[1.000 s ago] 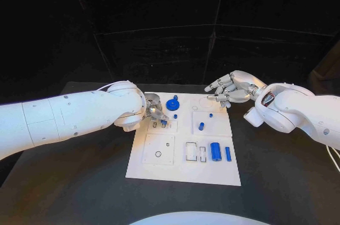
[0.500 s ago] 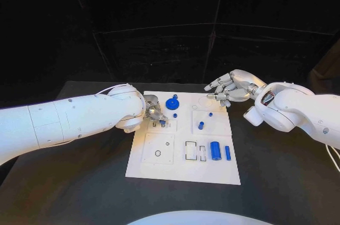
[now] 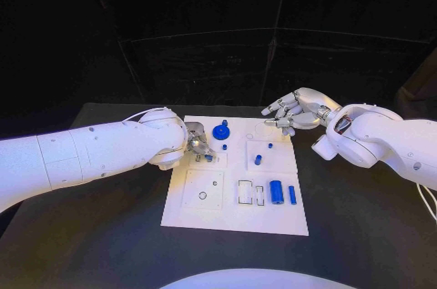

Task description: Assemble the parts on the task board

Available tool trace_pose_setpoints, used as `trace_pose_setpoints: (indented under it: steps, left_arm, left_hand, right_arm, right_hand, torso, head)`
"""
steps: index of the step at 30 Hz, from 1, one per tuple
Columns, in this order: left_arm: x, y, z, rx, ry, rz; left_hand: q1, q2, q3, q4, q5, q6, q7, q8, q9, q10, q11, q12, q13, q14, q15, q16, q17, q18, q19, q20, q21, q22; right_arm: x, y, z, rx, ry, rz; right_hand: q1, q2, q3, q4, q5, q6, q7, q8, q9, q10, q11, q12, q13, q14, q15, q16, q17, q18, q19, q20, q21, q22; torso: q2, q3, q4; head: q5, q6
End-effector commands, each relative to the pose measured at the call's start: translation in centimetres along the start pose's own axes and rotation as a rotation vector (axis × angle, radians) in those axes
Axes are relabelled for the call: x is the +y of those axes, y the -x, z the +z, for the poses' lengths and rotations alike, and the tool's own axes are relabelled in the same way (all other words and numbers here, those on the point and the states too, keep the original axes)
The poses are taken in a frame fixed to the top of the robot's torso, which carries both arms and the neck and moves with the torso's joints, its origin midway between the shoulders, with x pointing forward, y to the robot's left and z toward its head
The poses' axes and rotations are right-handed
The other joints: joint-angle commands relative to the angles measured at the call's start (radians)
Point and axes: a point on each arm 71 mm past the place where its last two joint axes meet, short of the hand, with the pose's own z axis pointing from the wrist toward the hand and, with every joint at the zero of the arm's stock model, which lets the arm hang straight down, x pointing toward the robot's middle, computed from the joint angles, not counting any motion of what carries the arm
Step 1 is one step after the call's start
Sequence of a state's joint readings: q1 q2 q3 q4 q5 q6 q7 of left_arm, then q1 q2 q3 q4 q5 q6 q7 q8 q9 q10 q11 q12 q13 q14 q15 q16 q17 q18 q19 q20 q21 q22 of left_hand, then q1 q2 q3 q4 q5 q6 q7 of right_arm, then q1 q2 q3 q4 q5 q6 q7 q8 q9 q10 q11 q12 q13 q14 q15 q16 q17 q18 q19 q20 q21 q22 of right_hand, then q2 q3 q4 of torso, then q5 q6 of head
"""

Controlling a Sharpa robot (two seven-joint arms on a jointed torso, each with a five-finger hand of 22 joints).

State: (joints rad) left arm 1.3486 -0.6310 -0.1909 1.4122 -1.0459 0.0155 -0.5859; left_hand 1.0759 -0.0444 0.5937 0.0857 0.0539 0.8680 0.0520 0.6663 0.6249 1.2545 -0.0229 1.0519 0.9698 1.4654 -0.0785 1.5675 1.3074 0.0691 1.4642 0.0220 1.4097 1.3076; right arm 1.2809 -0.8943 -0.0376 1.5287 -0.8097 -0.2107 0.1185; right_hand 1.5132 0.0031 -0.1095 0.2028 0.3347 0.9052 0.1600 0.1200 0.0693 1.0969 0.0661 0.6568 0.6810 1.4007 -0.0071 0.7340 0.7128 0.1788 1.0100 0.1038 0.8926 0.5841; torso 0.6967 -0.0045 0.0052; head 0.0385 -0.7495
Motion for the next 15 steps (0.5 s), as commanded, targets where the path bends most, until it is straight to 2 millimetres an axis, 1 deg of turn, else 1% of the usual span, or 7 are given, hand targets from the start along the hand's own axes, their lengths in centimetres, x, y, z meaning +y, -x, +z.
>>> trace_pose_setpoints:
  steps: [1, 7, 12, 13, 15]
  left_arm:
    - [0.18, -0.52, 0.08, 0.034, 0.010, 0.033]
    - [0.26, -0.66, 0.01, 0.049, 0.014, 0.042]
    - [0.31, -0.80, -0.07, 0.056, 0.015, 0.046]
    - [0.31, -0.82, -0.09, 0.058, 0.015, 0.046]
    - [0.33, -0.84, -0.10, 0.060, 0.015, 0.047]
  left_hand:
    - [0.002, 0.009, 0.158, -0.152, 0.001, -0.004, 0.000, 0.005, 0.000, 0.008, 0.001, 0.005, 0.001, 0.105, -0.004, 0.003, 0.263, -0.017, 0.017, 0.004, 0.001, 0.021]
    - [0.001, 0.008, 0.159, -0.152, 0.001, -0.004, 0.000, 0.006, 0.001, 0.008, 0.001, 0.005, 0.001, 0.105, -0.004, 0.003, 0.263, -0.017, 0.017, 0.004, 0.001, 0.021]
    - [0.000, 0.004, 0.164, -0.156, 0.001, -0.004, -0.001, 0.008, 0.003, 0.010, 0.001, 0.009, 0.004, 0.105, -0.005, 0.003, 0.263, -0.017, 0.017, 0.004, 0.001, 0.021]
    - [0.000, 0.003, 0.165, -0.157, 0.002, -0.004, -0.001, 0.008, 0.003, 0.011, 0.000, 0.009, 0.005, 0.105, -0.005, 0.003, 0.263, -0.017, 0.017, 0.004, 0.001, 0.021]
    - [0.000, 0.003, 0.166, -0.158, 0.002, -0.004, -0.001, 0.008, 0.003, 0.011, 0.000, 0.010, 0.005, 0.105, -0.005, 0.003, 0.263, -0.017, 0.017, 0.004, 0.001, 0.021]
  right_arm:
    - [0.18, 0.07, 0.02, -0.003, 0.012, 0.003]
    - [0.19, 0.03, 0.04, 0.000, 0.012, 0.003]
    - [0.19, -0.01, 0.09, 0.004, 0.012, 0.004]
    - [0.20, -0.03, 0.10, 0.005, 0.013, 0.004]
    - [0.22, -0.06, 0.13, 0.007, 0.013, 0.004]
  right_hand:
    - [-0.005, 0.003, 0.000, 0.008, 0.004, -0.007, -0.001, 0.006, 0.001, -0.004, 0.002, -0.003, -0.001, 0.005, -0.002, -0.003, -0.001, 0.005, 0.008, -0.002, -0.004, -0.001]
    - [-0.005, 0.003, 0.000, 0.008, 0.004, -0.007, -0.001, 0.006, 0.001, -0.004, 0.002, -0.003, -0.001, 0.005, -0.002, -0.003, -0.001, 0.005, 0.008, -0.002, -0.004, -0.001]
    - [-0.004, 0.003, 0.000, 0.008, 0.004, -0.007, -0.001, 0.006, 0.001, -0.006, 0.002, -0.003, -0.002, 0.005, -0.002, -0.004, -0.001, 0.005, 0.008, -0.002, -0.005, -0.002]
    - [-0.004, 0.003, 0.000, 0.008, 0.004, -0.007, -0.001, 0.006, 0.001, -0.006, 0.002, -0.003, -0.002, 0.005, -0.002, -0.004, -0.001, 0.005, 0.008, -0.002, -0.005, -0.002]
    - [-0.004, 0.003, 0.000, 0.008, 0.004, -0.007, -0.001, 0.006, 0.001, -0.006, 0.002, -0.003, -0.002, 0.005, -0.002, -0.004, -0.001, 0.005, 0.008, -0.002, -0.005, -0.002]
  torso:
    - [0.000, 0.0003, 0.0012]
    - [-0.001, 0.0002, 0.0006]
    - [0.000, 0.0001, 0.0009]
    - [-0.001, -0.0002, 0.0010]
    - [-0.001, -0.0001, 0.0007]
  head:
    - [0.000, -0.002]
    - [0.001, -0.006]
    - [0.002, -0.005]
    - [0.002, -0.007]
    - [0.003, -0.007]
